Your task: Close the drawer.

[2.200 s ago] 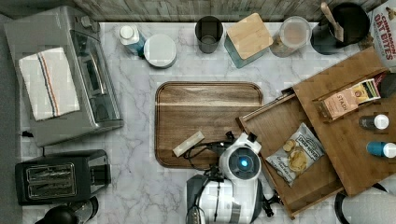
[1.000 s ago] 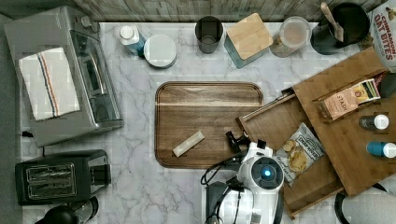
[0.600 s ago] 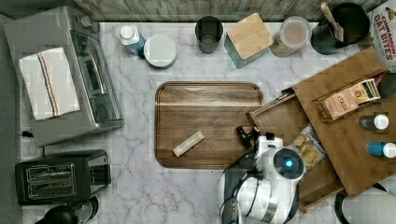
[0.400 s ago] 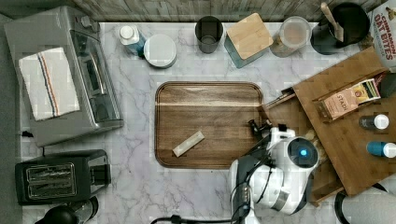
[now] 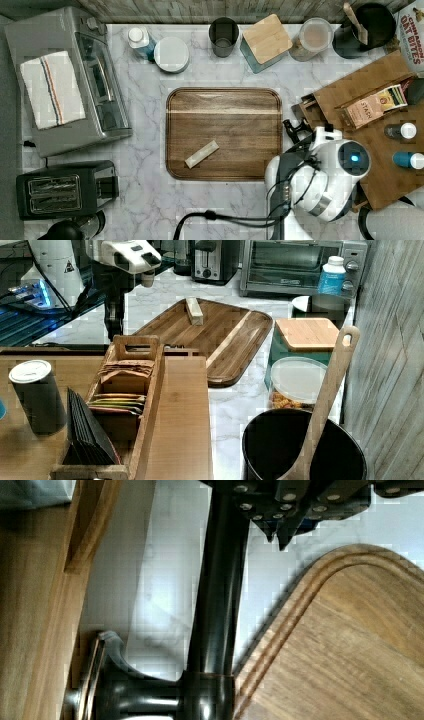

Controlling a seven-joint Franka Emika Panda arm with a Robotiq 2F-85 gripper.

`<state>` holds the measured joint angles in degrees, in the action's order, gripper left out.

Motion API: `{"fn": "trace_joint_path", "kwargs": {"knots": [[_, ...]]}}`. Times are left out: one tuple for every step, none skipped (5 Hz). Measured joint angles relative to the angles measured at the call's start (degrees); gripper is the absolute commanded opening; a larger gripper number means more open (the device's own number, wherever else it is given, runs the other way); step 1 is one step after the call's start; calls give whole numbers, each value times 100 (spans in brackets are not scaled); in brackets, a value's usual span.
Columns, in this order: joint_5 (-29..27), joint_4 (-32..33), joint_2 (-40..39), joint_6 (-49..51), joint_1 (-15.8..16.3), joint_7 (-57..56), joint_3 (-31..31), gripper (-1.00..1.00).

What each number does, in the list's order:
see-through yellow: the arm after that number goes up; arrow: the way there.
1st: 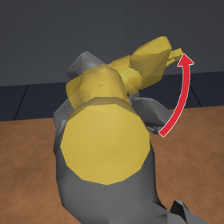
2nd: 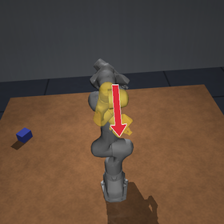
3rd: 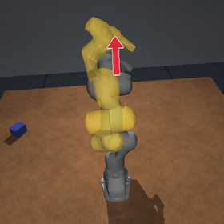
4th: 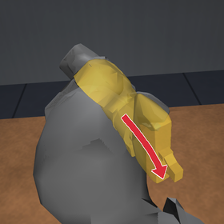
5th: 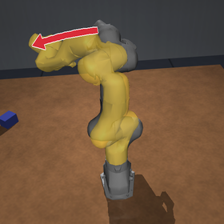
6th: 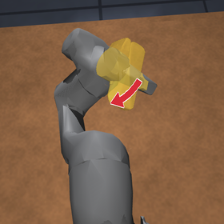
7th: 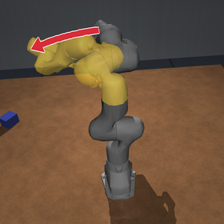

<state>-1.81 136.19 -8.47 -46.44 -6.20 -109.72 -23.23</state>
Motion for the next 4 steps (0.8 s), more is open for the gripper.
{"fn": "trace_joint_path", "kwargs": {"knots": [[-1412, -257, -359, -330, -187, -1561, -24, -100], [-1587, -403, -554, -574, -280, -2020, -31, -100], [-1020, -425, -582, -560, 6, -1673, -222, -100], [-812, -492, -681, -557, 199, -1416, -287, -100]]}}
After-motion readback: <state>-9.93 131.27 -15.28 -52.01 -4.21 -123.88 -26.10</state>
